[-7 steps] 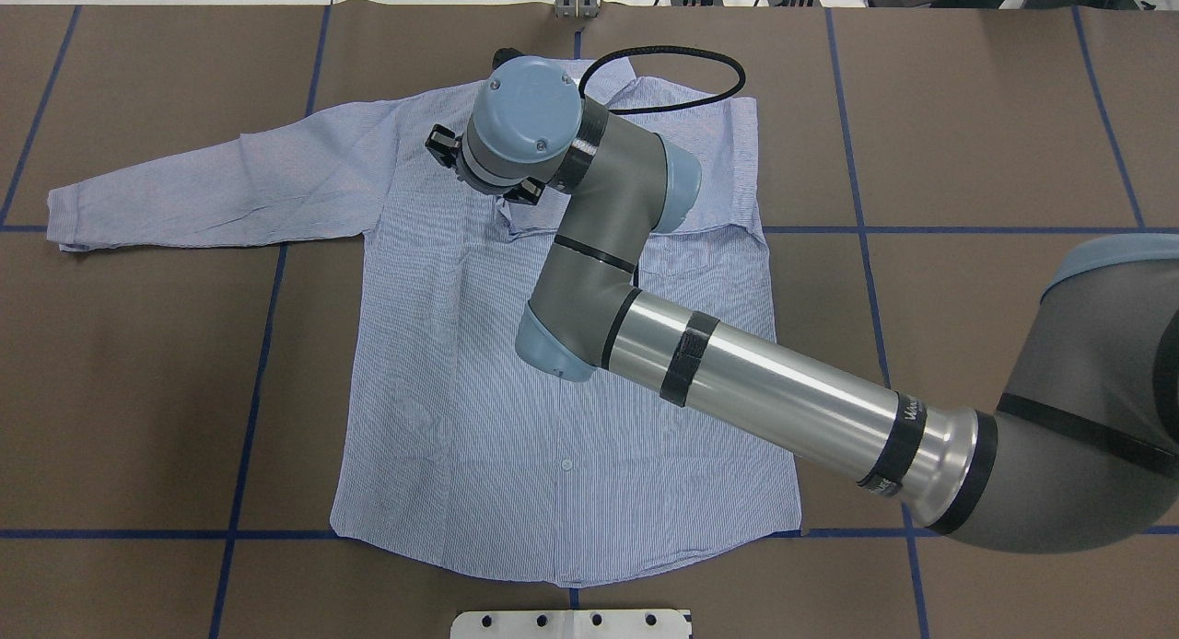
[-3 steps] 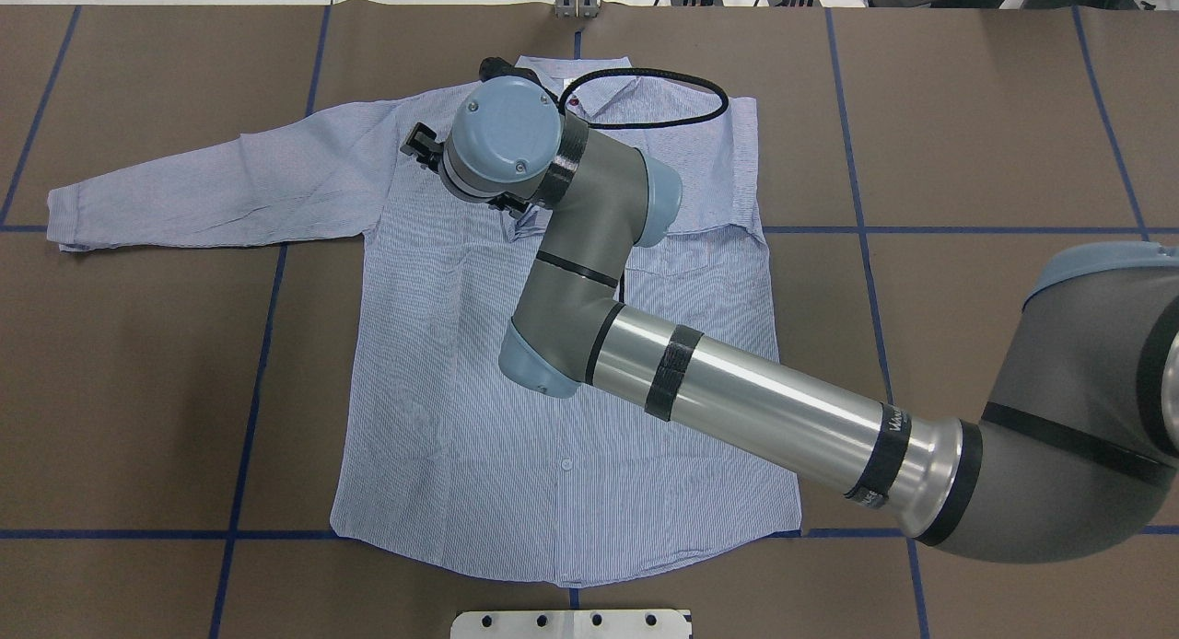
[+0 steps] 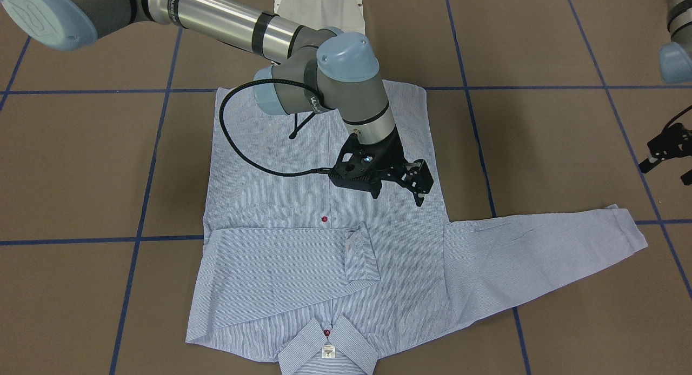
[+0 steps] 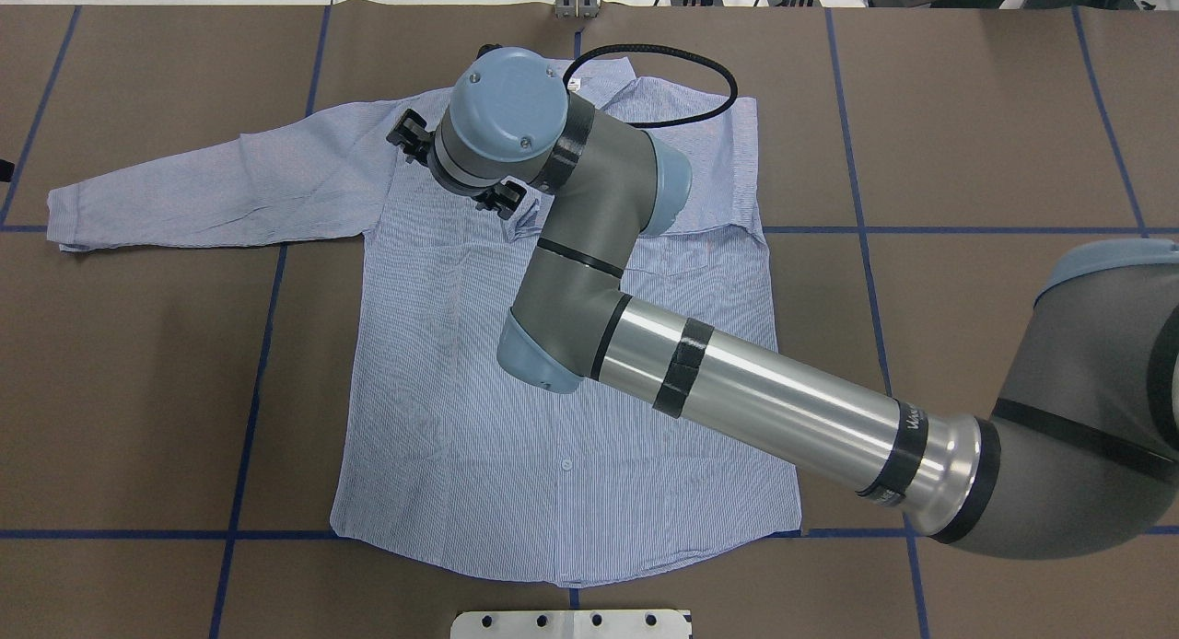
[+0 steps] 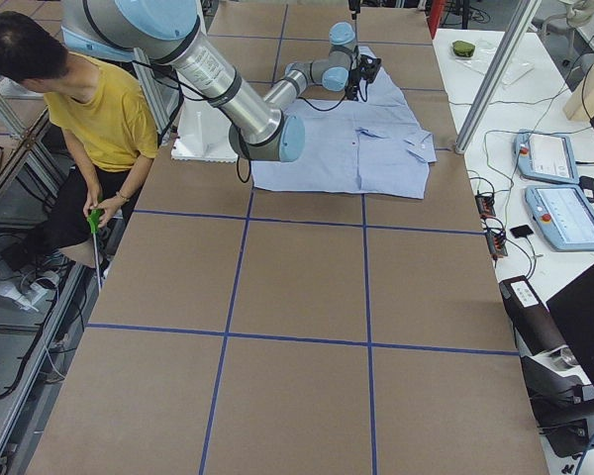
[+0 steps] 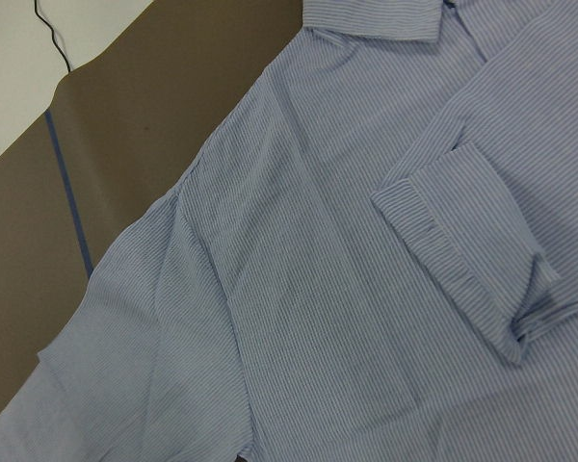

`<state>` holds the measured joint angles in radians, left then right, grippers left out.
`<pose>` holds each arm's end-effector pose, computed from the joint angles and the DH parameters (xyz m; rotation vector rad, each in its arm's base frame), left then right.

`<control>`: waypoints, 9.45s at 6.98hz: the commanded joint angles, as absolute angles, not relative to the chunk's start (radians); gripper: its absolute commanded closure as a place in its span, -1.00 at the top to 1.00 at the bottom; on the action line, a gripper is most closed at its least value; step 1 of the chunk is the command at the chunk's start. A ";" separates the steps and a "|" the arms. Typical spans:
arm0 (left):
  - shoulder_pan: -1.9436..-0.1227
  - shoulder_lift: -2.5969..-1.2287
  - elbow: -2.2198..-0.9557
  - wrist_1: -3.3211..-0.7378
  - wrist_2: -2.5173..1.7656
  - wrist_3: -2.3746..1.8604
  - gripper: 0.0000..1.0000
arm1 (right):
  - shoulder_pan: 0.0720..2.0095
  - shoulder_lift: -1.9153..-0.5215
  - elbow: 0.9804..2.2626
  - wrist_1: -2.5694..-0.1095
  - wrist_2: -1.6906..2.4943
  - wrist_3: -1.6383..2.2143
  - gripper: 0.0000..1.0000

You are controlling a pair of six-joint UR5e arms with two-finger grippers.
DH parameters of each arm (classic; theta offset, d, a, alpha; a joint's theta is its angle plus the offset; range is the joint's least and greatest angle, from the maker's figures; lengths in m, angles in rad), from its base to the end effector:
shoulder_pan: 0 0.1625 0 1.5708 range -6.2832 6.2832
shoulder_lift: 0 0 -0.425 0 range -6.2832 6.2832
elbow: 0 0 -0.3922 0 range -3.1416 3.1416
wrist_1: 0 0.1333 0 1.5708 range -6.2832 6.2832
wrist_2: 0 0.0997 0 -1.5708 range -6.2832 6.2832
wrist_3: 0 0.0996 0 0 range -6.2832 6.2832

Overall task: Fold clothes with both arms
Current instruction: 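Release the sleeve and raise the right gripper while the left gripper grasps the other cuff, then fold the other sleeve across the shirt body with the left gripper, then release the sleeve and move both grippers to the hem corners nearest the robot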

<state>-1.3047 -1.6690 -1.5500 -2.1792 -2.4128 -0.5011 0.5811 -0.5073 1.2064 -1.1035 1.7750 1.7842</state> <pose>0.0882 -0.5480 0.5433 0.2939 0.9867 0.0747 -0.6071 -0.5340 0.0633 0.0356 -1.1942 0.5808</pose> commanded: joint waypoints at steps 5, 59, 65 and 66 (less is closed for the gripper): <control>-1.129 -1.754 -1.315 -2.342 -2.198 -0.804 0.86 | 0.913 -1.006 1.634 -1.198 2.120 1.539 1.00; -0.811 -1.967 -1.701 -2.253 -2.157 -1.350 0.99 | 0.072 -1.522 2.088 -1.365 1.367 2.134 0.33; -0.743 -1.870 -1.771 -2.250 -2.083 -1.471 0.99 | 0.098 -1.539 2.131 -1.365 1.376 2.148 -1.00; -0.656 -1.824 -1.839 -2.250 -2.012 -1.545 0.99 | 0.109 -1.557 2.158 -1.365 1.379 2.145 -1.00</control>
<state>-0.7402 -1.8807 -1.7692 -2.2497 -2.0770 -1.4748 0.0946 -1.5409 2.1285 -1.3649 1.3751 2.1478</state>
